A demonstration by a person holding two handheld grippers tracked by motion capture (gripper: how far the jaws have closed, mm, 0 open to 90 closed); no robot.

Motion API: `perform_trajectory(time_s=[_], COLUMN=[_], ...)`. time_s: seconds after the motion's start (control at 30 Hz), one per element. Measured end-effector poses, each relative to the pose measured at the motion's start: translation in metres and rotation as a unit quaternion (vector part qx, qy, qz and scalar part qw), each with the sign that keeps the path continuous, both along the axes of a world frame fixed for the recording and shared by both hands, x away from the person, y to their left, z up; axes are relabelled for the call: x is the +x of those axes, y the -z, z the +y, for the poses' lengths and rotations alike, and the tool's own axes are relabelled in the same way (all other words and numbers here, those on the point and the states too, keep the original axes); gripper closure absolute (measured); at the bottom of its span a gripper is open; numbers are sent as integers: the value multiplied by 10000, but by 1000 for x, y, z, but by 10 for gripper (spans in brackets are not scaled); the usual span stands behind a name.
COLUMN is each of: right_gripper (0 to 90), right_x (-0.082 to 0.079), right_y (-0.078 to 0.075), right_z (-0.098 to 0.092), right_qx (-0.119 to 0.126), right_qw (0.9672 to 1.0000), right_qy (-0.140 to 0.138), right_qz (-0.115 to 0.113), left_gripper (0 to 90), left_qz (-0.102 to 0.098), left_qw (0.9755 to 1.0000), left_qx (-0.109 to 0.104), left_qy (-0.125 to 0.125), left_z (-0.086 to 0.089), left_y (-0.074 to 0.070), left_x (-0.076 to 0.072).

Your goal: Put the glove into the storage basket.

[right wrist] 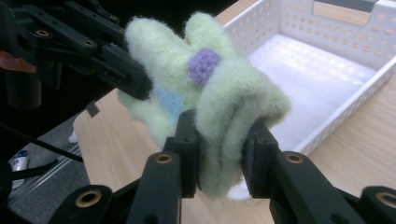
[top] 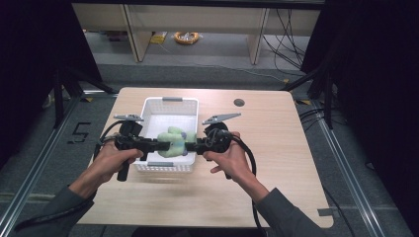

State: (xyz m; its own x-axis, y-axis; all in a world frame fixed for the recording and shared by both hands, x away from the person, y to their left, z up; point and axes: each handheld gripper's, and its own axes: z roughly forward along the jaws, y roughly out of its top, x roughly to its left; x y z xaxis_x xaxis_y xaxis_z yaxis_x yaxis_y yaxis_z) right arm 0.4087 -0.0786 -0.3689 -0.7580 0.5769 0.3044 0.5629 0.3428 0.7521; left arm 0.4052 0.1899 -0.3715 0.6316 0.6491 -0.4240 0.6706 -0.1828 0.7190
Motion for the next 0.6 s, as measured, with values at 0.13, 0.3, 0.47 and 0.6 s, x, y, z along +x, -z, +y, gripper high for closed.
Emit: perform_trajectory(time_s=[0.13,0.3,0.47,0.6], right_gripper=[713,713,713,713], right_x=[10,20,29,36], right_y=[1,4,11,19], right_z=[12,24,35,44], right_qx=[-56,-130,-191,-222], right_qw=[10000,9999,9997,9995], right_qy=[10,-7,20,38], right_qz=[63,51,143,224], left_gripper=[716,715,715,714], left_qz=[56,103,210,292], left_qw=[9999,9997,9992,9987], left_qx=[55,115,219,236], left_qy=[-84,-182,-251,-330], left_z=[10,18,26,30], left_y=[1,5,12,18], left_x=[10,19,28,34])
